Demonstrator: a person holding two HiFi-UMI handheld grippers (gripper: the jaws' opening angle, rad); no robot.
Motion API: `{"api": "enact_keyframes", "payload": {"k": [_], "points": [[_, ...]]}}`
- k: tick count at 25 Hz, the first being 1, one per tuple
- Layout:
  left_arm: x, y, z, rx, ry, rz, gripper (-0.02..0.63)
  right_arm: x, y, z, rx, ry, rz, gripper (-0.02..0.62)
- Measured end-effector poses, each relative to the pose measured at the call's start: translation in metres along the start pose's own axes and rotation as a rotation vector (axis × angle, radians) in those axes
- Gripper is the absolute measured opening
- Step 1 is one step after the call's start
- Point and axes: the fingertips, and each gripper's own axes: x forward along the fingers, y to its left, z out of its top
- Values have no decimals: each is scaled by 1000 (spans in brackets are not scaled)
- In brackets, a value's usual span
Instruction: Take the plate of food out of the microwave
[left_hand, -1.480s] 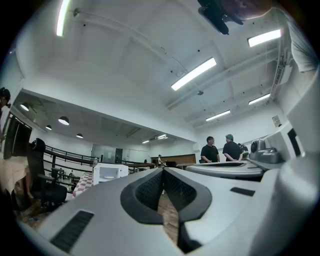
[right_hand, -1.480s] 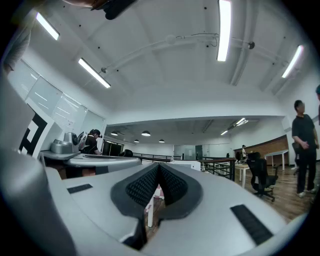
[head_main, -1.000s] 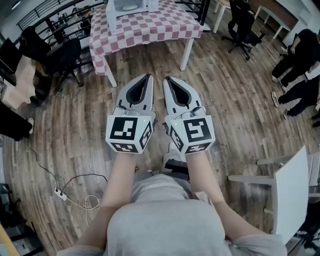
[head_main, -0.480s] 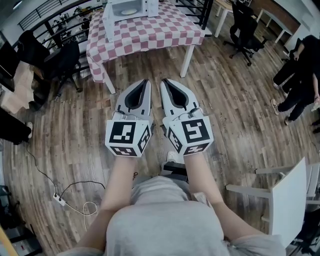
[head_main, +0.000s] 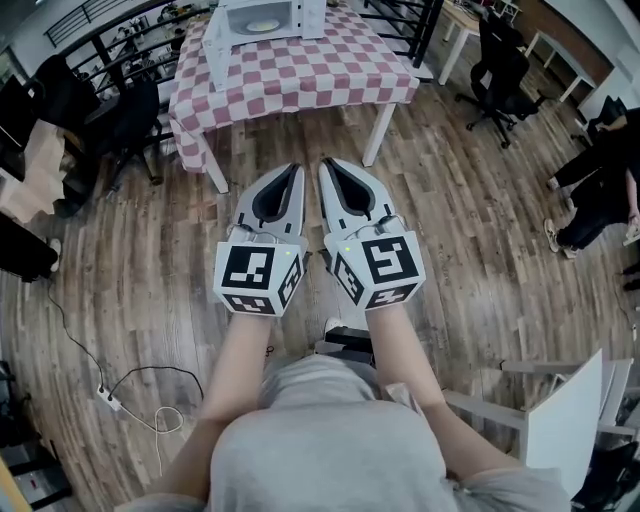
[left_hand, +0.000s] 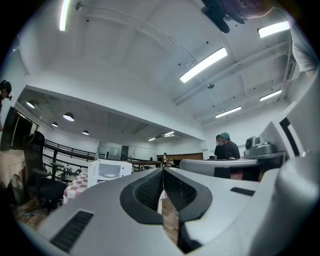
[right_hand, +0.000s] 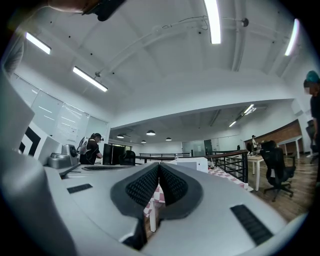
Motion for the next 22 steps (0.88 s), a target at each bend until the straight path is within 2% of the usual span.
{"api": "enact_keyframes", "payload": {"k": [22], "points": [[118,-7,-30,-39,10,84,5,49,-109,-26,-6,39,84,26]]}}
